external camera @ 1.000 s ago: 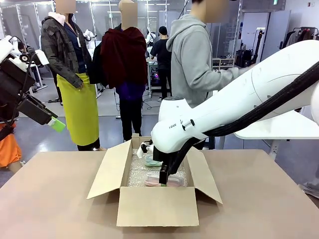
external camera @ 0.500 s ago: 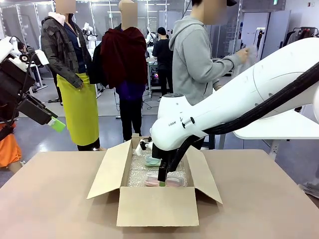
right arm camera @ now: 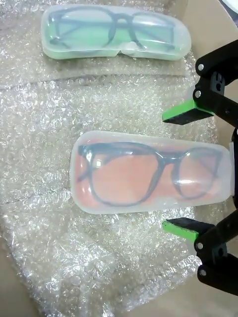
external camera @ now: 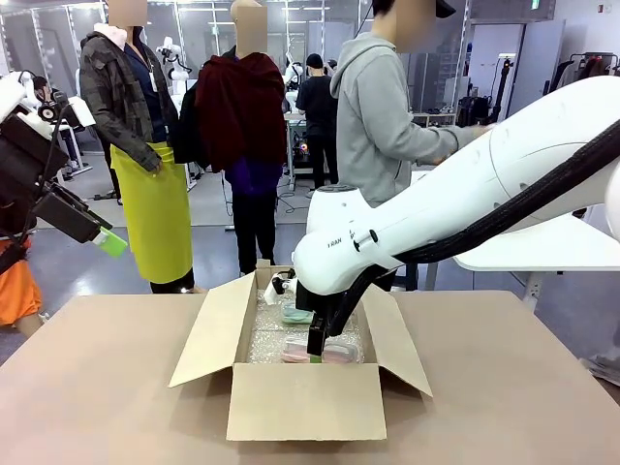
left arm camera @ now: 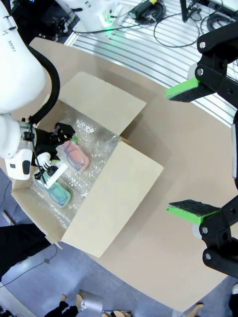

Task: Pack the glasses set securely to prepare it for shipping.
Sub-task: Position the Package Box on the left side of the table.

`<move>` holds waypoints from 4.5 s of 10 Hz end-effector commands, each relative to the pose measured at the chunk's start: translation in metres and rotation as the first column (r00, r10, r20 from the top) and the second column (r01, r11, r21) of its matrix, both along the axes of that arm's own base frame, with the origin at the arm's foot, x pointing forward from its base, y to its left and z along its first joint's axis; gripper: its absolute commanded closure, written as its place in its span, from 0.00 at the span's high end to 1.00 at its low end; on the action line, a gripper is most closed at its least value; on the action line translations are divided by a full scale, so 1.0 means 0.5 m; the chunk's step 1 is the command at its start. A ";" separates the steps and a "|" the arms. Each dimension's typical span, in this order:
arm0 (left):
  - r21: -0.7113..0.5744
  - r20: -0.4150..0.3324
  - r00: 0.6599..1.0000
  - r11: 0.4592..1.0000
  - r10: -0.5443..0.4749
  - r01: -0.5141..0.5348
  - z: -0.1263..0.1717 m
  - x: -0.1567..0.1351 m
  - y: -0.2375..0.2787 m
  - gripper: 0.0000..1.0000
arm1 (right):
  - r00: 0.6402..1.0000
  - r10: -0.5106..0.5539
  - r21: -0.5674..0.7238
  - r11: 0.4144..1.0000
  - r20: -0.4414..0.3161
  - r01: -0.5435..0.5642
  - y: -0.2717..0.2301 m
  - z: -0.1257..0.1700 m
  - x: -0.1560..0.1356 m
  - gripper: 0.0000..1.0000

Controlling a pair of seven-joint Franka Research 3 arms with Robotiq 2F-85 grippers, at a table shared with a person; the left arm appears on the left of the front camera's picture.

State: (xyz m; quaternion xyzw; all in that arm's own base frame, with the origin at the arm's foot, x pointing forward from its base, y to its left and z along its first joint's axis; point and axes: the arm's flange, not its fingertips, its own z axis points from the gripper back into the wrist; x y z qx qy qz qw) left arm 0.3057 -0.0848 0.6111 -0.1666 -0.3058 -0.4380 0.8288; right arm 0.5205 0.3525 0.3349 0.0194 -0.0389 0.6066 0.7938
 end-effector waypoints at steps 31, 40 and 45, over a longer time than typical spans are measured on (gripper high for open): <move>-0.471 -0.639 0.759 0.716 0.125 -0.515 -0.342 0.249 0.151 1.00 | 0.628 -0.775 0.367 0.604 0.064 0.708 -0.482 0.354 -0.311 0.95; -0.462 -0.774 0.630 0.626 0.060 -0.628 -0.629 0.351 0.118 1.00 | 0.628 -0.775 0.367 0.604 0.064 0.708 -0.482 0.354 -0.311 0.95; -0.471 -0.831 0.554 0.589 -0.048 -0.657 -0.702 0.364 0.063 1.00 | 0.628 -0.775 0.367 0.604 0.064 0.708 -0.482 0.354 -0.311 0.95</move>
